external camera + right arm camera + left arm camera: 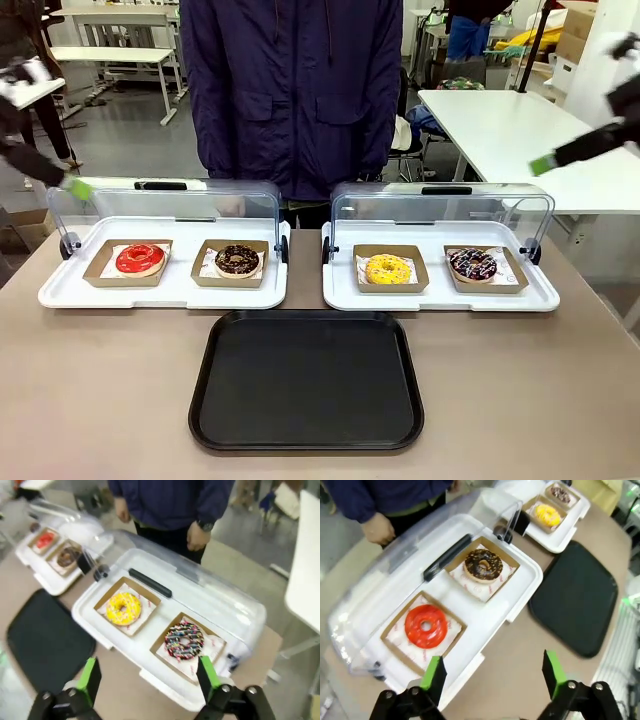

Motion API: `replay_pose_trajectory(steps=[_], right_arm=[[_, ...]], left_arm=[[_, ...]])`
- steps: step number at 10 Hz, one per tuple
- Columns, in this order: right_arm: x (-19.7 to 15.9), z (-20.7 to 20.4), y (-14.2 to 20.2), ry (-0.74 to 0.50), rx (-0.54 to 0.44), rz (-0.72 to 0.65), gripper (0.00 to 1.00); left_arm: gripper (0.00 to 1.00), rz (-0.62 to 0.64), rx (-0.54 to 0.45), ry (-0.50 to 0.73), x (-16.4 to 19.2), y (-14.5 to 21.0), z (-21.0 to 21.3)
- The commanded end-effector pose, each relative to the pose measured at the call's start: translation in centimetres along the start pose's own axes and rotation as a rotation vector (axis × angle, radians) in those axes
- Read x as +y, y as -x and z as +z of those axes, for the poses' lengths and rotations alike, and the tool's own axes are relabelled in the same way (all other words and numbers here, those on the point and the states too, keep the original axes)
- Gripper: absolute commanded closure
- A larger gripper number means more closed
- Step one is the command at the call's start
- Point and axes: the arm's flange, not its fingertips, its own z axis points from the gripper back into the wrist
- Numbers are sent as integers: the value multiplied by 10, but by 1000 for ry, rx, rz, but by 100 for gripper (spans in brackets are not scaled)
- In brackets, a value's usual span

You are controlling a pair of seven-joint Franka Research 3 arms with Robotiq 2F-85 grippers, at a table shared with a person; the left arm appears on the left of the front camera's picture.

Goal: Move the third donut from the left to the tray.
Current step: Pick up the Paper togo box containing the Donut indicated by the person and place it on the Handle tray.

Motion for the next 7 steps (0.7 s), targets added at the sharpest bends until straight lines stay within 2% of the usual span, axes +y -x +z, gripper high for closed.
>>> replay_pose_trajectory(steps=[1,4,7], right_arm=[[-40,24,32,-135,-89,59,0],[-66,55,92,-160,-228,80,0],[-73,69,126,-163,-292,112,0]], left_arm=[[0,-10,-71,59,33,31,18],[0,-89,-182,36,46,85,57],[0,-176,-264,-14,41,118,76]])
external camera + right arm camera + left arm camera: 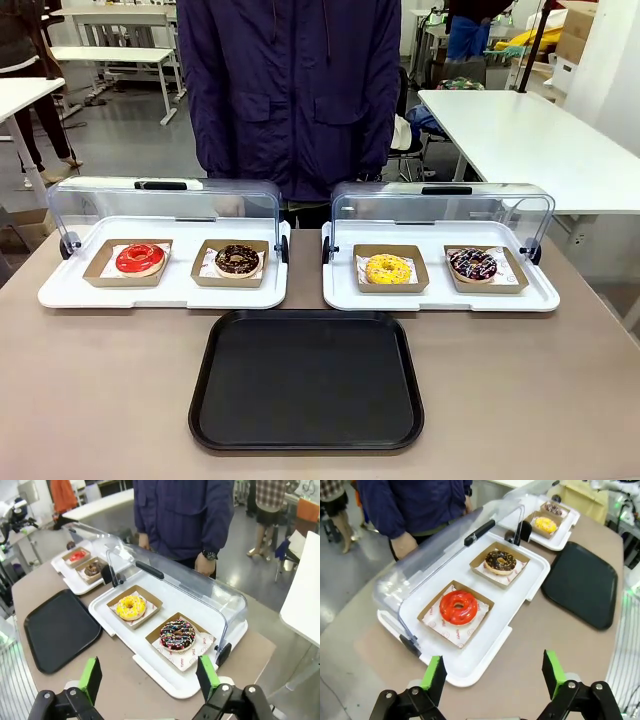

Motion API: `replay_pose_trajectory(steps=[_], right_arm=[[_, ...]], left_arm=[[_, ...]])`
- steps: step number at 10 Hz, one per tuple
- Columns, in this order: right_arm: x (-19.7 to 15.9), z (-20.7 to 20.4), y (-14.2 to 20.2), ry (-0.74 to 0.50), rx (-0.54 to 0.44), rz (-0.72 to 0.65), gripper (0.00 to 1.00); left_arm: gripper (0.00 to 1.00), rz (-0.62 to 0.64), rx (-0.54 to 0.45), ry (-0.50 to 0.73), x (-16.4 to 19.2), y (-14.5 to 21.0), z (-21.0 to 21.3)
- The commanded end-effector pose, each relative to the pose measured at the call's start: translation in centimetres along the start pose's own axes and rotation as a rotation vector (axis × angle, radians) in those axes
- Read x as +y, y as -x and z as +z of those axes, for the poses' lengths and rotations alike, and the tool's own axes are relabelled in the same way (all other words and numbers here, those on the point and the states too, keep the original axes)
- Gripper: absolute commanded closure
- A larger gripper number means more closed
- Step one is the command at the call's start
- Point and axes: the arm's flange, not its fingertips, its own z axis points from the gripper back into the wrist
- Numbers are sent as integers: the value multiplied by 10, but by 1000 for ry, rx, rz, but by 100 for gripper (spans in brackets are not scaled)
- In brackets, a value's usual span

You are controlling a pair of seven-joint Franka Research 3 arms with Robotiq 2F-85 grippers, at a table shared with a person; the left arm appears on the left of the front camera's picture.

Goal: Move the third donut from the left to the tray.
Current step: Pick up the Paper togo box containing the Donut indicated by the person and place it on the Handle tray.

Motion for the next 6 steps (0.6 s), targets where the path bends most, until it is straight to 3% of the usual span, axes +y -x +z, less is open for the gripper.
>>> replay_pose_trajectory(steps=[1,6], right_arm=[[0,-1,12,-18,-26,42,0],[-4,6,23,-16,-48,41,0]], left_arm=[[0,-52,-50,4,-8,10,0],[0,-65,-106,5,-9,27,4]])
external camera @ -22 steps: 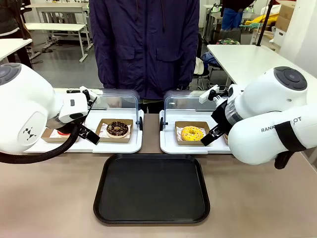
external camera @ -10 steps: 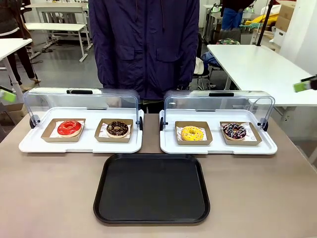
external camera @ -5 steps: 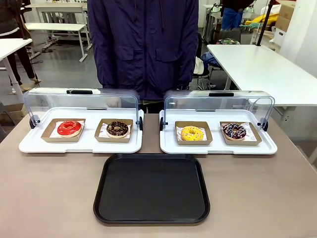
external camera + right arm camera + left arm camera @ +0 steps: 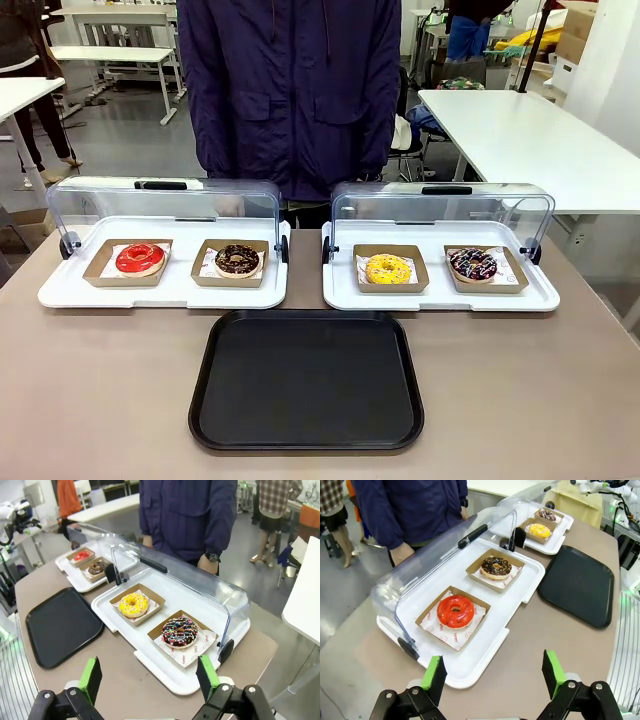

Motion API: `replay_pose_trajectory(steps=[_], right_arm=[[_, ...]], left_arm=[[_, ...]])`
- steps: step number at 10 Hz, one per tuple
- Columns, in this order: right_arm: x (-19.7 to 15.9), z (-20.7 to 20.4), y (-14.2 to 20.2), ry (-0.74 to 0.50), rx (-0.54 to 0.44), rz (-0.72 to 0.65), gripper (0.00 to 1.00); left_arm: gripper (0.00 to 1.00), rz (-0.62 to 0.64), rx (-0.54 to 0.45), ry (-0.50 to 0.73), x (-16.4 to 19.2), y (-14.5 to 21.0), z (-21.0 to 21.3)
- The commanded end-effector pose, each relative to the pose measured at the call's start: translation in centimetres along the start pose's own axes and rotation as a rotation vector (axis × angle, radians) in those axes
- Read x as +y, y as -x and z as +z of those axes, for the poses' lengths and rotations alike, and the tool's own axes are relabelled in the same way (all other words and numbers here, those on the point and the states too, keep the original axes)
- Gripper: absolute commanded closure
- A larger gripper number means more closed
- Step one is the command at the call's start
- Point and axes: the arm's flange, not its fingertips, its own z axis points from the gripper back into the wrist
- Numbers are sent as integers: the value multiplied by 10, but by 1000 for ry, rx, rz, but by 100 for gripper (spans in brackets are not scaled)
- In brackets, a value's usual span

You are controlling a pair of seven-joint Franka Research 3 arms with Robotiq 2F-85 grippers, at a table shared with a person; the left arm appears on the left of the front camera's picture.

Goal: Move the third donut from the left to the tray.
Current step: Pick up the Paper togo box containing the Donut indicated by the person and place it on the Handle tray.

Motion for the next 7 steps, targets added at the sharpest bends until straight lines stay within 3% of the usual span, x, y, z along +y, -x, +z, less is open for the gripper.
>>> replay_pose_trajectory(steps=[1,4,7], right_arm=[[-1,-1,-1,0,-18,21,0],[-2,-5,-1,2,-1,21,0],[1,-5,0,1,15,-9,0]], left_arm=[[0,-21,-41,-28,-5,6,0],[0,-58,-91,-22,-16,4,-5],[0,-20,-46,-23,-5,4,1]])
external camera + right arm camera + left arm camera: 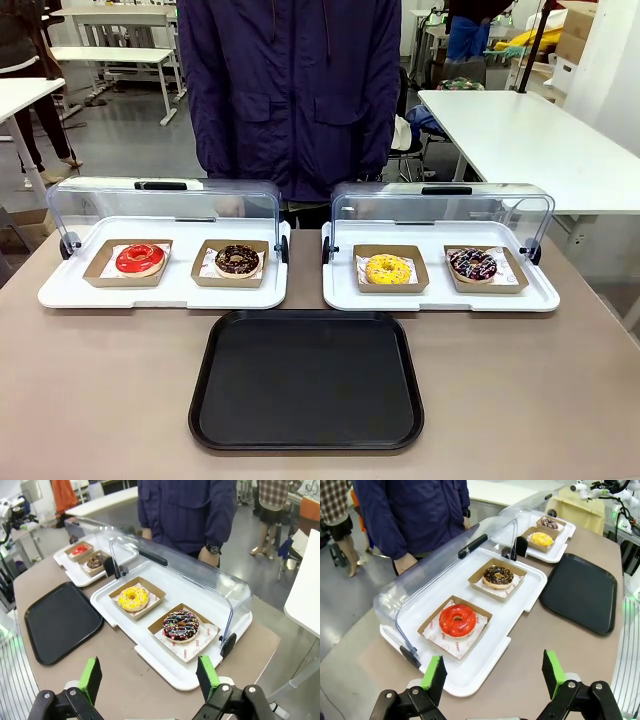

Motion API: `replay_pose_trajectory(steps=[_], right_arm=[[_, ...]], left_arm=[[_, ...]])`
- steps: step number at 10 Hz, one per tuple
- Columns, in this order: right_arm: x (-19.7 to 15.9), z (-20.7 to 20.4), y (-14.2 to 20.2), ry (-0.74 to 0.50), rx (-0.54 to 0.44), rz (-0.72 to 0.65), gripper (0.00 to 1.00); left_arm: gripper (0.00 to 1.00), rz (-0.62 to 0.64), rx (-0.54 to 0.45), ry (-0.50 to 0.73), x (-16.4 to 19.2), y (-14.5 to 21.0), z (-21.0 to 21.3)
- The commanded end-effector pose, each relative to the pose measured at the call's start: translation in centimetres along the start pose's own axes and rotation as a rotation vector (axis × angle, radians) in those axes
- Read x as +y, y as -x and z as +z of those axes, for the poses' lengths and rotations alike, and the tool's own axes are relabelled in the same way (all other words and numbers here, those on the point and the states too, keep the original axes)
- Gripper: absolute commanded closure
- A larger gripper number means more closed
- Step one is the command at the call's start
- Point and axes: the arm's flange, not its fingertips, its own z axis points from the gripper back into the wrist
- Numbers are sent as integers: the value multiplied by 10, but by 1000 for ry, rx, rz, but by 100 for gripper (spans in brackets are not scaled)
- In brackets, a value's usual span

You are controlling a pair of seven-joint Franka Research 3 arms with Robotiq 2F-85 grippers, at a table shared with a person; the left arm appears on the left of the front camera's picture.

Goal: Move the third donut from the left to the tray.
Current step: Pick up the Paper togo box containing the Donut indicated by the person and place it on the Handle tray.

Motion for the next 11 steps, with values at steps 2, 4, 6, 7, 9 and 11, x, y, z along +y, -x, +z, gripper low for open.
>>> replay_pose_trajectory(steps=[2,4,6,7,9,11], right_arm=[[-1,1,-1,-2,-24,5,0],[-1,1,-1,-2,-24,5,0],[-1,1,-1,-2,-24,5,0],[-1,1,-1,-2,-24,5,0],[-1,1,-1,-2,-24,5,0],[-1,1,-1,-2,-24,5,0]], left_arm=[[0,-1,5,2,4,1,4],[0,-1,5,2,4,1,4],[0,-1,5,2,4,1,4],[0,-1,5,2,4,1,4],[0,-1,5,2,4,1,4],[0,-1,5,2,4,1,4]])
